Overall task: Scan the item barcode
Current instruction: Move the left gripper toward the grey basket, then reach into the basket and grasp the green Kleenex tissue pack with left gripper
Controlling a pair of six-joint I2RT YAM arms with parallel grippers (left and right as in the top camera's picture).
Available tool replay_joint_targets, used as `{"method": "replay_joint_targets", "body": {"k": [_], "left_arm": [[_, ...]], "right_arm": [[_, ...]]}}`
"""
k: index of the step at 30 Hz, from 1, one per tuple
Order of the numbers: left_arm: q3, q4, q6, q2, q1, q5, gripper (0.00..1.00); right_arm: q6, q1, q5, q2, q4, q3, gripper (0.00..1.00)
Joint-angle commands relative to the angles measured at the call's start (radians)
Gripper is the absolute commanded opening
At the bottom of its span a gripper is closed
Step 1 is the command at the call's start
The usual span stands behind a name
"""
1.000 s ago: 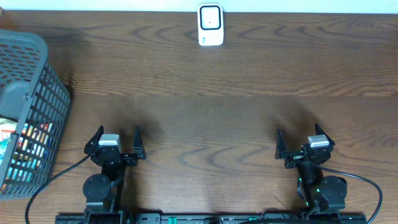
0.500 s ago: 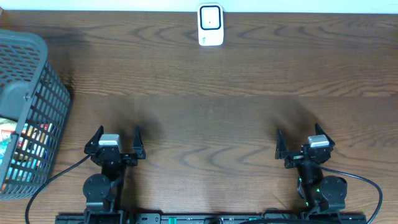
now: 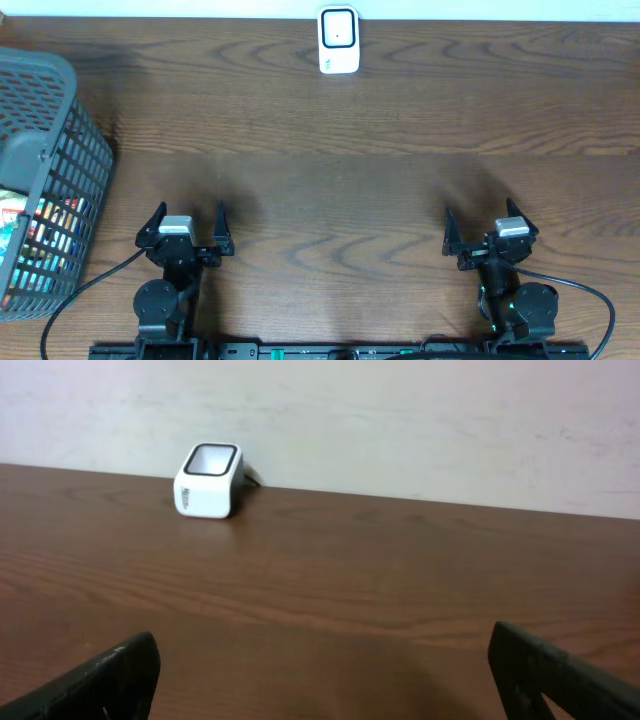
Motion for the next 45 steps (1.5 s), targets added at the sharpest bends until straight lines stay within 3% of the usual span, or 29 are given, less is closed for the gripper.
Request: {"method": "replay_joint_targets", "body": {"k": [1,18,22,25,27,29,31,33,35,38,42,45], "left_arm": [[-0.012,-0.040,0.014,-0.006,0.003,0.025,0.98],[-0.012,0.014,0.010,-0.006,0.002,0.088,0.98],[-0.011,0.292,-0.007,-0.006,0.002,0.291,0.98],[-0.004,0.513,-0.122,-0.006,0.003,0.290,0.98],[0.030,0.597,-0.127,-0.006,0.003,0.275,0.98],[0.103,0.608,-0.126,0.009,0.003,0.214,0.98],[0.214,0.582,-0.118,0.080,0.003,0.053,0.98],[0.336,0.514,-0.043,0.186,0.003,-0.082,0.98],[0.480,0.425,0.082,0.316,0.003,-0.115,0.97],[0.770,0.214,0.236,0.583,0.003,-0.237,0.97],[1.276,-0.028,0.347,1.048,0.051,-0.678,0.98],[1.431,-0.109,0.349,1.178,0.145,-0.724,0.98]], "right_arm": [[-0.009,-0.006,-0.002,-0.005,-0.004,-0.002,0.99],[-0.009,-0.006,-0.002,-0.005,-0.005,-0.002,0.99],[-0.009,-0.006,-0.002,-0.005,-0.005,-0.002,0.99],[-0.009,-0.006,-0.002,-0.005,-0.004,-0.002,0.99],[-0.009,-0.006,-0.002,-0.005,-0.004,-0.002,0.99],[-0.009,-0.006,-0.002,-0.005,-0.005,-0.002,0.99],[-0.009,-0.006,-0.002,-0.005,-0.004,-0.002,0.99],[-0.009,-0.006,-0.002,-0.005,-0.004,-0.002,0.99],[-0.009,-0.006,-0.002,-0.005,-0.005,-0.002,0.99],[-0.009,-0.006,-0.002,-0.005,-0.004,-0.002,0.99],[-0.009,-0.006,-0.002,-0.005,-0.005,-0.002,0.99],[-0.009,-0.006,-0.002,-0.005,-0.004,-0.002,0.99]]}}
